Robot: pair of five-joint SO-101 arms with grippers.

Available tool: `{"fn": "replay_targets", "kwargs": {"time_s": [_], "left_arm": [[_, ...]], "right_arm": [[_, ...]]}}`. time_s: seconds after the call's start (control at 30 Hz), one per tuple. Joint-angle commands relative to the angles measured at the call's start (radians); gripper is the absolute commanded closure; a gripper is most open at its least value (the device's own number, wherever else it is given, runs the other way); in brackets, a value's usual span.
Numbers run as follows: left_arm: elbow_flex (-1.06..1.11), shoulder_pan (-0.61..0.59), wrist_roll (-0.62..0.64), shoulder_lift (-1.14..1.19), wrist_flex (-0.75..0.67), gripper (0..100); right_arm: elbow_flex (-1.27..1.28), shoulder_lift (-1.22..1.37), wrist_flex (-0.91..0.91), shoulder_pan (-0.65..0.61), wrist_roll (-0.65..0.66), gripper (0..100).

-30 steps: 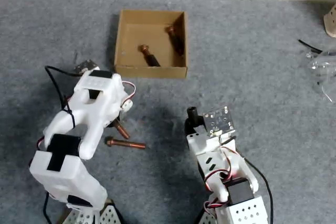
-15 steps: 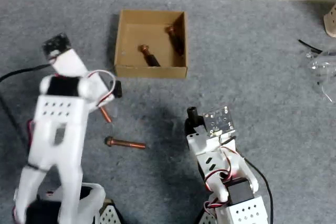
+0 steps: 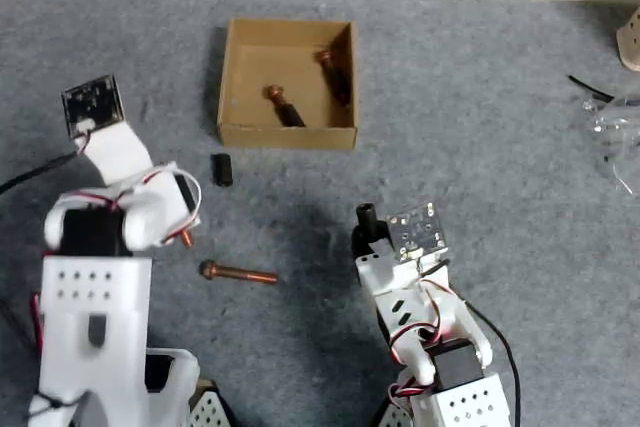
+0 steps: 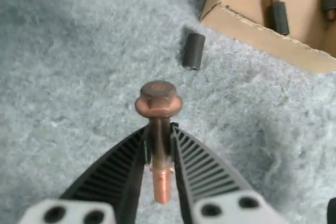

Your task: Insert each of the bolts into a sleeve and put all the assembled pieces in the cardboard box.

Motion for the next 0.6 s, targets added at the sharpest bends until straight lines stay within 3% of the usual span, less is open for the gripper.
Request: {"fn": "replay_targets", "kwargs": {"time_s": [0.0,0.3,0.57], "left_arm": [[0.028,-0.013,-0.037,-0.131,0.005,100],[0.191,-0.012,-0.153,-0.467,0.003,100],[0.332,-0.012,-0.167,-0.705,-0.173,100]], "right_arm": [[-0.016,0.005,-0.048,0.013,0.011,99.5],[-0.016,0.005,-0.048,0.008,0.009,99.5],[-0.013,0.004,-0.07,-0.058,0.011,99.5]]}}
